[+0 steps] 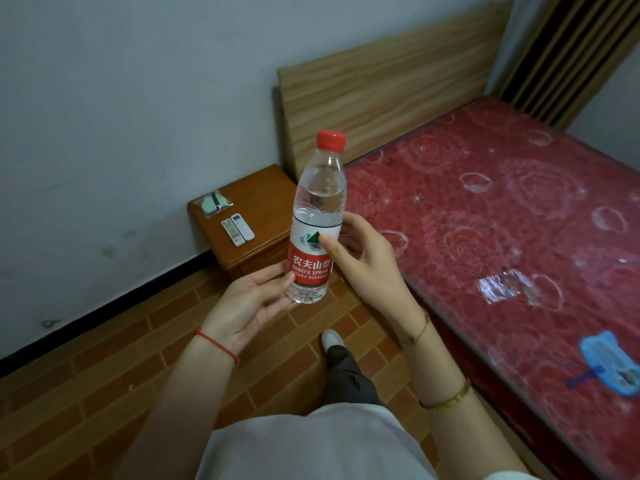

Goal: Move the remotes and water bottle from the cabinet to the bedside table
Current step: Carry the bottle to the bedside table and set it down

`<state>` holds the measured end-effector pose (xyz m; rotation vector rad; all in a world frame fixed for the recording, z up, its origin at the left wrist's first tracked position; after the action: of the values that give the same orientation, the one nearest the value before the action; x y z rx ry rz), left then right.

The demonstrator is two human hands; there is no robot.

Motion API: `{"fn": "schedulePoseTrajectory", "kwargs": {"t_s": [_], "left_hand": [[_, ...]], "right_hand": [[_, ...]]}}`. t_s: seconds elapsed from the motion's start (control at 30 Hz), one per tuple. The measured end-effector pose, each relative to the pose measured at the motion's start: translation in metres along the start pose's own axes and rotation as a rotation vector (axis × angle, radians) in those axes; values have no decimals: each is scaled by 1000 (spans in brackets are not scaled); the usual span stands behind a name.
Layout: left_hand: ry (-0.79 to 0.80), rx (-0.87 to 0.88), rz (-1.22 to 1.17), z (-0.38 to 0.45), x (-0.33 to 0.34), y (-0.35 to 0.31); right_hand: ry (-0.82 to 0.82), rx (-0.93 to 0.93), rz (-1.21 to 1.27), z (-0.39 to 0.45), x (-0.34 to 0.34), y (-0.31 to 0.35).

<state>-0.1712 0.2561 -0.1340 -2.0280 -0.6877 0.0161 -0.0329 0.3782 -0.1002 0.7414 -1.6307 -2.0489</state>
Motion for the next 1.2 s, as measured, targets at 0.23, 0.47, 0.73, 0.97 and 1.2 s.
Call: {"fn": "schedulePoseTrajectory", "kwargs": {"t_s": [0.23, 0.47, 0.73, 0.97, 1.2], "left_hand": [[-98, 62, -54, 94, 18, -55], [-153, 97, -3, 178, 21, -100], [-239, 72, -66, 233, -14, -130], [-333, 31, -185, 284, -56, -151], [-397, 97, 107, 341, -100, -177]], "right_hand": [[117, -6, 7, 124, -32, -25], [221, -5, -4, 235, -50, -47], [328, 64, 43, 318, -22, -75], [368, 116, 52, 376, 20, -106], [368, 148, 47, 446, 58, -134]]}}
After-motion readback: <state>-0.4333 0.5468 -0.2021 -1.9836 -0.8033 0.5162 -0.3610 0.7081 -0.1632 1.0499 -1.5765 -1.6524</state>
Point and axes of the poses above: each hand's wrist, its own z-axis towards the middle knuckle, its own x-axis out of the palm, y = z × x, the point moved 2 cm from there along z, towards the middle knuckle, and after that the axes turned 8 degrees about z, right-handed, at the moved point
